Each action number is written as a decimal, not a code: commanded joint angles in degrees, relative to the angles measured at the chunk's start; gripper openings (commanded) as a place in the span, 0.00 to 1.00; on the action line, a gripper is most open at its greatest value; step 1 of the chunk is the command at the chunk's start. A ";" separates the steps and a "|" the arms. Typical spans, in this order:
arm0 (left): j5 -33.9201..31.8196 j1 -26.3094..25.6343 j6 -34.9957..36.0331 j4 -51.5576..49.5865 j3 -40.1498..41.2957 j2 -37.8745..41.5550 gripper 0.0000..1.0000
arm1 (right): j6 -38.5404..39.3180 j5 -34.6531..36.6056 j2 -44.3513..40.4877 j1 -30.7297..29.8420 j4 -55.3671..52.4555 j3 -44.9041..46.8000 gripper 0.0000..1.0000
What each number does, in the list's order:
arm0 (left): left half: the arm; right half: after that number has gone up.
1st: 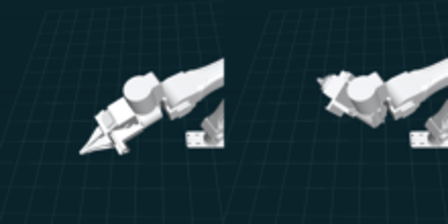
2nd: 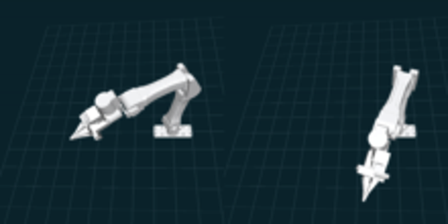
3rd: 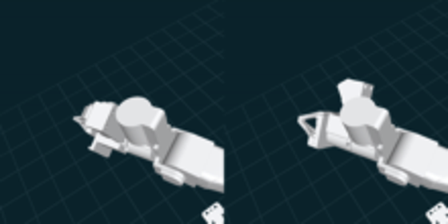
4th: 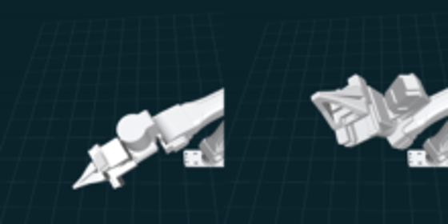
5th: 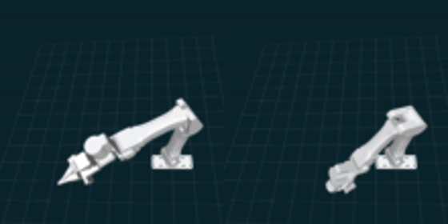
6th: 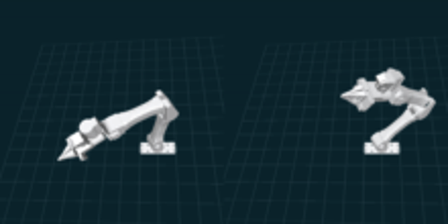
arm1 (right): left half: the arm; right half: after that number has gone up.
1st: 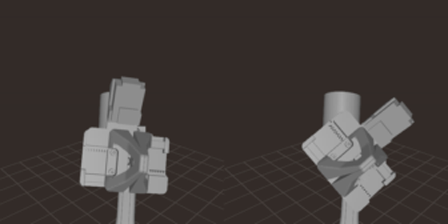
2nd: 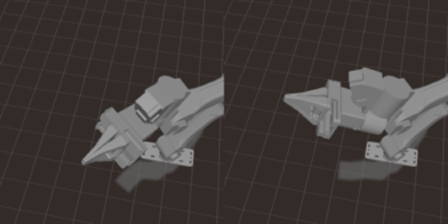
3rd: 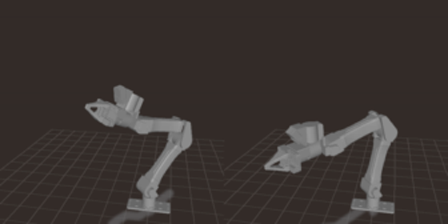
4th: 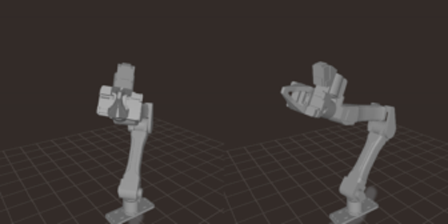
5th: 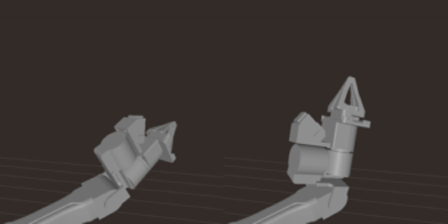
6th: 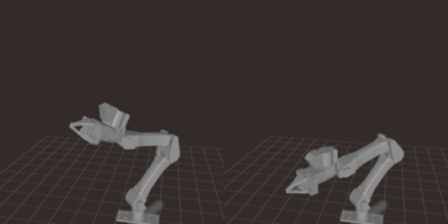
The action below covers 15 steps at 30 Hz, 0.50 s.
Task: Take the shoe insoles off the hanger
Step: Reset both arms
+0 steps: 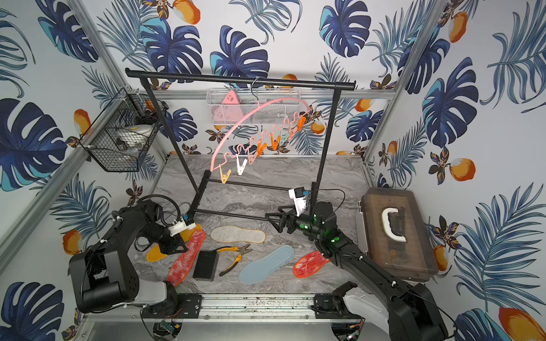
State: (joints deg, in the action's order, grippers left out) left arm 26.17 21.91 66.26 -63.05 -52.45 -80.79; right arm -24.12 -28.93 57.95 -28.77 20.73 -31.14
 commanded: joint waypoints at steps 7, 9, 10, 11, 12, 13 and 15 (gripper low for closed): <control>14.67 -0.63 -36.86 31.81 4.87 2.89 0.62 | 13.40 41.90 -8.70 0.07 -13.07 4.93 1.00; 14.86 -1.16 -41.17 40.73 8.05 5.13 0.97 | 16.87 46.69 -9.00 0.44 -12.09 6.55 1.00; 14.67 -1.34 -42.88 44.94 9.79 6.34 0.99 | 18.31 48.29 -8.83 0.65 -11.44 7.16 1.00; 14.07 -1.73 -45.03 50.33 12.02 7.53 0.99 | 19.02 50.44 -8.47 1.13 -11.14 7.63 1.00; 13.93 -2.10 -46.90 55.86 14.80 8.75 0.99 | 20.08 51.11 -7.95 1.83 -10.11 8.27 1.00; 13.49 -2.51 -48.73 61.07 17.40 9.89 0.99 | 21.34 50.61 -7.43 2.61 -8.44 9.11 1.00; 10.80 -3.91 -53.30 72.24 22.51 12.82 0.99 | 23.85 49.99 -5.52 4.51 -2.33 11.92 1.00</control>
State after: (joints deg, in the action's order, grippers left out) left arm 38.24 19.05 23.09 -12.95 -34.24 -70.50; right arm -5.61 16.32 51.03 -25.63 11.88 -21.26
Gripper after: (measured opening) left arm 0.997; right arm 0.999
